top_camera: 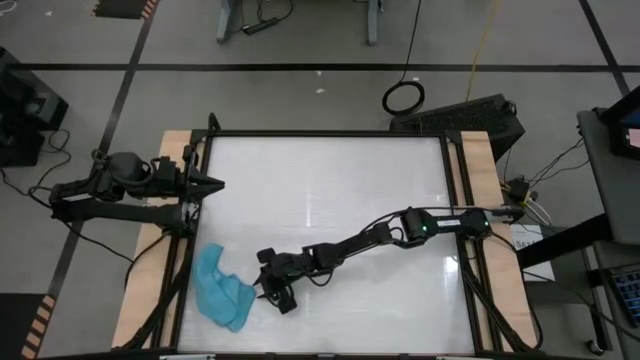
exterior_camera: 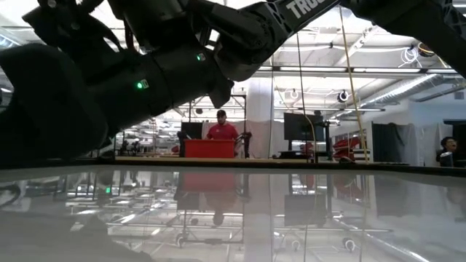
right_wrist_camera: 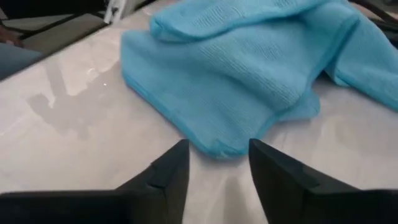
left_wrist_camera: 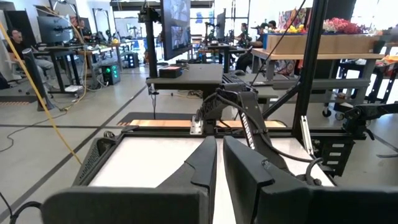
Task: Roll towel
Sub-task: Roll the blue towel
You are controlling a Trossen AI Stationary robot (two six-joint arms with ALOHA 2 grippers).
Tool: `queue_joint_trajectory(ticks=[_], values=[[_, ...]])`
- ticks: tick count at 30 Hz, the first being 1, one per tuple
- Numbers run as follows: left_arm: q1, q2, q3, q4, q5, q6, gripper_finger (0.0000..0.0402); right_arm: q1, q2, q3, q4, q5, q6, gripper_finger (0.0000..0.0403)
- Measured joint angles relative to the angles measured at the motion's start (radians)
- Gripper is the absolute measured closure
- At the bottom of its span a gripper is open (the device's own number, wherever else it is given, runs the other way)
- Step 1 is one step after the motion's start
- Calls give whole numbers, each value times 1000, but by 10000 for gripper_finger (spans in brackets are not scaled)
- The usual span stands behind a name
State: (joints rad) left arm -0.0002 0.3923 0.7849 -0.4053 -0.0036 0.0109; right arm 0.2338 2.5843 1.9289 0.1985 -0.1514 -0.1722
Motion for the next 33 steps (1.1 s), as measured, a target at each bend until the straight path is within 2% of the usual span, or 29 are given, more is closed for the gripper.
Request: queue_joint_trajectory(ticks=[3,7,8,20,25,29,33], values=[[0,0,0,0,0,0,363,-2,0,0,-24,3,11,297],[0,0,0,0,0,0,363,-8,0,0,-30,-3,26,383],[0,0,0,0,0,0,363,-8,0,0,-33,-4,26,392],[0,0,0,1,1,0,363,17,-71,-1,-121,-12,-4,402],[0,0,0,1,1,0,363,34,-132,0,-168,-113,-40,399],[0,0,0,1,1,0,363,55,-175,0,-198,-136,-57,398],[0,0,0,0,1,0,363,76,-210,0,-150,-137,-75,364]])
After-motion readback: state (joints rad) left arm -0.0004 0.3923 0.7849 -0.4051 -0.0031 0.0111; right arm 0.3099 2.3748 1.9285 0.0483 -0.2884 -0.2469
